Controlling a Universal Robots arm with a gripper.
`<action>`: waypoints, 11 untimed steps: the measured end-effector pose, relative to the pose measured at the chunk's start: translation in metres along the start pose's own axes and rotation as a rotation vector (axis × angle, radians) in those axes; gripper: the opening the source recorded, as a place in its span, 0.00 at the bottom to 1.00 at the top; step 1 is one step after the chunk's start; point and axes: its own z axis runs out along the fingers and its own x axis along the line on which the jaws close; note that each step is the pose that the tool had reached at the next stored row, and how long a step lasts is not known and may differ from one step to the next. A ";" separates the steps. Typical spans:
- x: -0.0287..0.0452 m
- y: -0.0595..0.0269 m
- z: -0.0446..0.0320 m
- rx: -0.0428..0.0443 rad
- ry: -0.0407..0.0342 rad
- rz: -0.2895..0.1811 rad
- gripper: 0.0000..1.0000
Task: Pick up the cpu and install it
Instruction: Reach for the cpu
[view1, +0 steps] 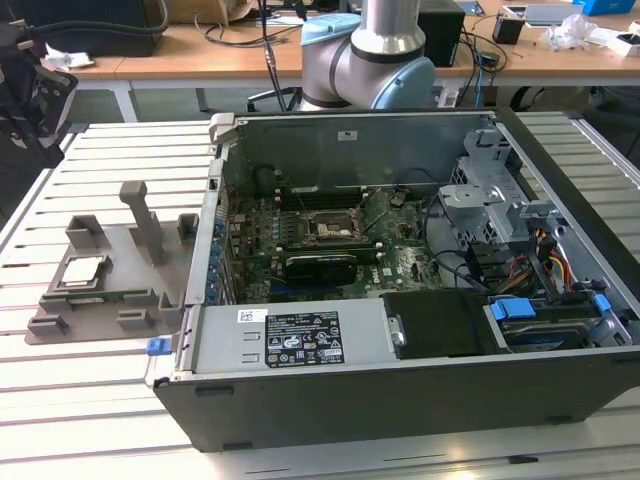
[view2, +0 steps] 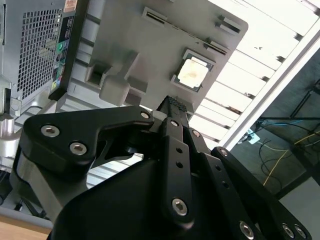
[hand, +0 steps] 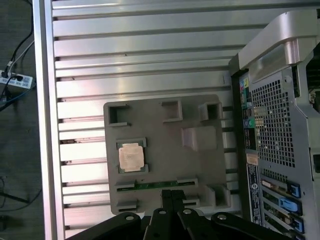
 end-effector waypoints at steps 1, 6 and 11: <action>0.0019 -0.0001 0.0000 0.0000 0.0001 0.000 0.11; 0.0146 -0.0011 -0.0002 0.0000 0.0000 0.000 0.11; 0.0290 -0.0022 -0.0003 0.0000 0.0000 0.000 0.11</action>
